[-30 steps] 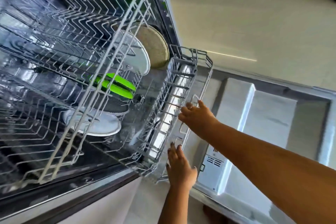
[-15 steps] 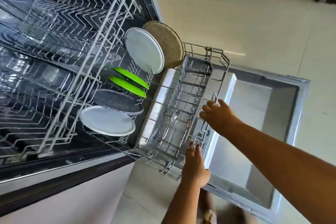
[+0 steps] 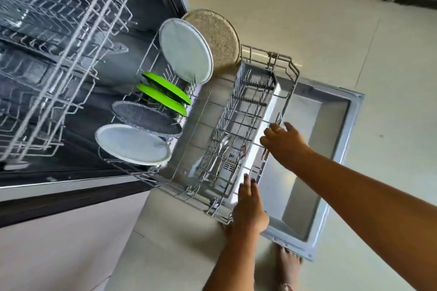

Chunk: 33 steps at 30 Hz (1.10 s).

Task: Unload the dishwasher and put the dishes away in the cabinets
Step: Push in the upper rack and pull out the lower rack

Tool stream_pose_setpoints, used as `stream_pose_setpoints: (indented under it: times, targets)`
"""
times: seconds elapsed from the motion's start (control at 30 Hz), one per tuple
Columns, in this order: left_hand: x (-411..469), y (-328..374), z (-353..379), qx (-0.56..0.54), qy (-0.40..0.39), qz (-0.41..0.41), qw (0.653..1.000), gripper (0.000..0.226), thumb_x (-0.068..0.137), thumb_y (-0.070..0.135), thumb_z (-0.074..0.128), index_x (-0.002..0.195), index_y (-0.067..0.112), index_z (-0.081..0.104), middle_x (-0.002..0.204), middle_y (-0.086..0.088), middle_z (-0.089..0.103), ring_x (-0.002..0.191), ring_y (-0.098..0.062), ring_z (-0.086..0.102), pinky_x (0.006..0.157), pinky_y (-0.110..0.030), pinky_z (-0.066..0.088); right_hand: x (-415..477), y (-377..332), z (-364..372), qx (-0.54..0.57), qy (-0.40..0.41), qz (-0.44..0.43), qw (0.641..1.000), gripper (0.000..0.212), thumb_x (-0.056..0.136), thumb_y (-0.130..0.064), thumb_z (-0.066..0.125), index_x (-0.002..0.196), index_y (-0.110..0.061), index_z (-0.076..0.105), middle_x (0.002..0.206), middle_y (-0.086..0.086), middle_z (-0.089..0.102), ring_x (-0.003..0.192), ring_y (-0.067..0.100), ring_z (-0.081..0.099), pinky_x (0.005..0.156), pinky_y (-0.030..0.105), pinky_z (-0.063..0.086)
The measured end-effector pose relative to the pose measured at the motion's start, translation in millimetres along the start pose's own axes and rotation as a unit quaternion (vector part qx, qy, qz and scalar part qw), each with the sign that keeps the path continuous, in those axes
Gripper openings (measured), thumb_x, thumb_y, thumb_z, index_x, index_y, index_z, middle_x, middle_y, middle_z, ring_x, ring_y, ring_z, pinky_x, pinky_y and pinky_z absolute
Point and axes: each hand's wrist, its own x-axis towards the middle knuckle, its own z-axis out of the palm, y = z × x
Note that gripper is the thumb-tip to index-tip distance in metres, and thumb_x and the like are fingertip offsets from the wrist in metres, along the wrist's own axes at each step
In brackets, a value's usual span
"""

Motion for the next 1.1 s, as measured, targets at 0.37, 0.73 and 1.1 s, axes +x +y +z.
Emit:
stream_pose_setpoints:
  times: [0.37,0.73,1.1]
  targets:
    - [-12,28,31,0.053,-0.046,0.03,0.997,0.081,0.092,0.013,0.051,0.151,0.017,-0.005,0.158,0.0,-0.015,0.147,-0.02,-0.004,0.116,-0.036,0.025,-47,31,38,-0.019,-0.078,0.016,0.997,0.054,0.096,-0.02,0.048,0.145,-0.02,0.027,0.154,0.005,0.021,0.147,0.025,0.009,0.118,0.049,0.013]
    - [-19,39,31,0.054,-0.02,0.079,0.995,0.076,0.093,0.014,0.049,0.151,0.017,0.0,0.16,0.0,-0.007,0.147,-0.019,-0.002,0.119,-0.033,0.016,-57,40,52,-0.013,-0.094,0.03,0.995,0.058,0.095,-0.022,0.05,0.147,-0.02,0.023,0.156,0.005,0.018,0.148,0.024,0.005,0.117,0.05,0.012]
    - [-13,26,-5,0.031,0.044,0.076,0.996,0.075,0.095,0.016,0.049,0.151,0.02,0.0,0.16,0.002,-0.005,0.147,-0.017,-0.001,0.12,-0.035,0.017,-50,29,47,-0.039,-0.172,0.052,0.983,0.061,0.097,-0.029,0.043,0.15,-0.016,0.014,0.159,0.007,0.009,0.148,0.027,-0.008,0.118,0.051,0.0]
